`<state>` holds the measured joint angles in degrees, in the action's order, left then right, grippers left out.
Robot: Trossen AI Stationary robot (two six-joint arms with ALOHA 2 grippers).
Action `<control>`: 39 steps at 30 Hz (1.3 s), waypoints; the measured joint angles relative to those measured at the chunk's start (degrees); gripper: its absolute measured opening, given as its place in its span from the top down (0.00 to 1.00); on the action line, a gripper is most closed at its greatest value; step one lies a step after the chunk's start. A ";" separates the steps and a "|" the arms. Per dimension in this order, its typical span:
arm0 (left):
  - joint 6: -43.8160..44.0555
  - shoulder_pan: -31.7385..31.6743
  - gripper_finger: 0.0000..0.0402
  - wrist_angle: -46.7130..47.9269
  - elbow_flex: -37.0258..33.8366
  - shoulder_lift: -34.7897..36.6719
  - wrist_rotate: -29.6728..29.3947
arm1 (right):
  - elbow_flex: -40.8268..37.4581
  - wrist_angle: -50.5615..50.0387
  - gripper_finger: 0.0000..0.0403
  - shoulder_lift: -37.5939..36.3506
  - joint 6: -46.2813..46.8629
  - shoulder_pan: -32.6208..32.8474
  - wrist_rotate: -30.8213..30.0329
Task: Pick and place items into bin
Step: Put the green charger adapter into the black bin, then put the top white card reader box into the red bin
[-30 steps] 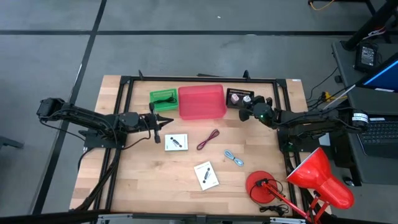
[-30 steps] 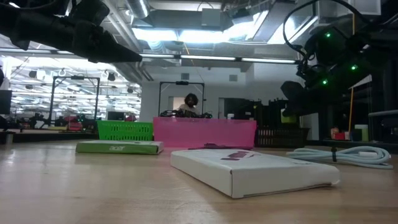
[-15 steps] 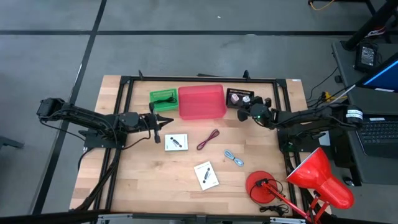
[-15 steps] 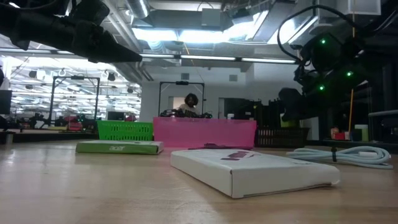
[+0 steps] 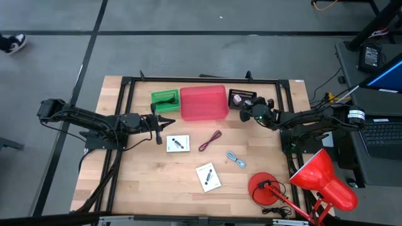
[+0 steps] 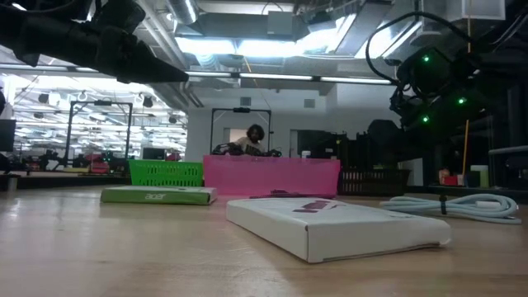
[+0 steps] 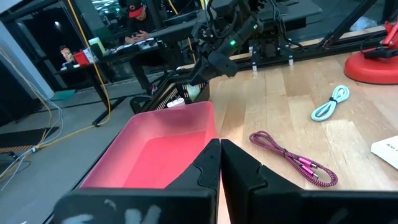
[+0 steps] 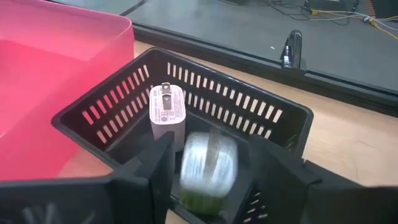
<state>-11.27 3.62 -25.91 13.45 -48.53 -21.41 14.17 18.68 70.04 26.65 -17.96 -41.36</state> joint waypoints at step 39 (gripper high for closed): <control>0.02 -0.02 0.99 0.02 0.00 0.00 0.02 | 12.12 0.06 0.92 -0.02 -15.50 10.29 13.11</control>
<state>-11.25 3.60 -25.89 13.45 -48.53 -21.39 26.29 18.74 70.02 11.16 -7.66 -28.25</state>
